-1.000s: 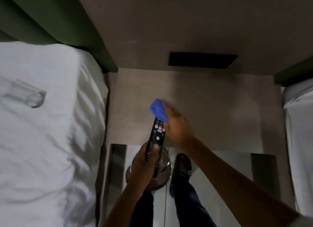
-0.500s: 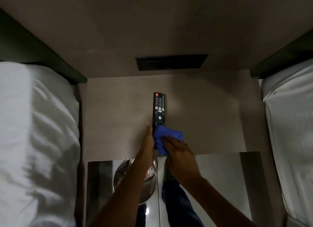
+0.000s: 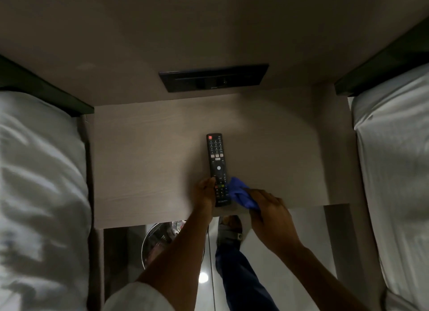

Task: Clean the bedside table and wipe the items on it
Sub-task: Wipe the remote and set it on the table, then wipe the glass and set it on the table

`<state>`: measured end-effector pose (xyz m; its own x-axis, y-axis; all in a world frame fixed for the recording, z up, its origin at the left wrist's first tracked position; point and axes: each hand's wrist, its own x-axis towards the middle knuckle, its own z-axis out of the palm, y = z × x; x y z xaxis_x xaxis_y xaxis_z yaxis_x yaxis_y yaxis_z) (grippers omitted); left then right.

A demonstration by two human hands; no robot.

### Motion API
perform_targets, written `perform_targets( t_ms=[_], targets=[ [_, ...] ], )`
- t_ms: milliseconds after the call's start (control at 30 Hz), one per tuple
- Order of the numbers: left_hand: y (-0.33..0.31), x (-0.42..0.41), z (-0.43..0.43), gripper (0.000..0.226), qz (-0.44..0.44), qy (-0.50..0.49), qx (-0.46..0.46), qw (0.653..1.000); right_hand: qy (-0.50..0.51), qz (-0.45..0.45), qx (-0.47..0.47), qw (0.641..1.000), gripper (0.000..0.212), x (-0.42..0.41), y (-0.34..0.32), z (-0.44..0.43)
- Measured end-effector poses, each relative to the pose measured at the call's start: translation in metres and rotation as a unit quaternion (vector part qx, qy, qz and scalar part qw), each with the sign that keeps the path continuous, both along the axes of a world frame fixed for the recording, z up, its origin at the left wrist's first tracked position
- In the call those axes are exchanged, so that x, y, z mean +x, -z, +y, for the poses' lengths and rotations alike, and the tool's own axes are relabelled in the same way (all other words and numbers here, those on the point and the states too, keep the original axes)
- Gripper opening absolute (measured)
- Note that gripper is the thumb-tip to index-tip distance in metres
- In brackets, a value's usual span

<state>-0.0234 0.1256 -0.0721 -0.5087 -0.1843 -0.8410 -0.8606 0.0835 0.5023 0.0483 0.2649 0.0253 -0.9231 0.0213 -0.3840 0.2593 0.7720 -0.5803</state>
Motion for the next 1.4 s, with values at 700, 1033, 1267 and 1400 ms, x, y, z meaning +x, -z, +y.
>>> perform_targets(
  t_ms=[700, 1033, 1267, 1400],
  targets=[
    [-0.134, -0.008, -0.253, 0.035, 0.38, 0.154, -0.32, 0.854, 0.223, -0.07, -0.283, 0.93, 0.052, -0.03, -0.043, -0.171],
    [-0.223, -0.081, -0.569, 0.109, 0.135, 0.474, -0.467, 0.735, 0.146, -0.031, -0.32, 0.936, 0.026, -0.048, -0.078, -0.306],
    [-0.195, -0.055, -0.565, 0.075, 0.285, 0.485, -0.448, 0.695, 0.028, 0.187, -0.22, 0.957, 0.034, -0.05, -0.092, -0.372],
    [-0.191, -0.012, -0.49, 0.069, 0.358, 0.41, -0.328, 0.772, -0.08, 0.214, -0.213, 0.95, 0.047, -0.044, -0.097, -0.407]
  ],
)
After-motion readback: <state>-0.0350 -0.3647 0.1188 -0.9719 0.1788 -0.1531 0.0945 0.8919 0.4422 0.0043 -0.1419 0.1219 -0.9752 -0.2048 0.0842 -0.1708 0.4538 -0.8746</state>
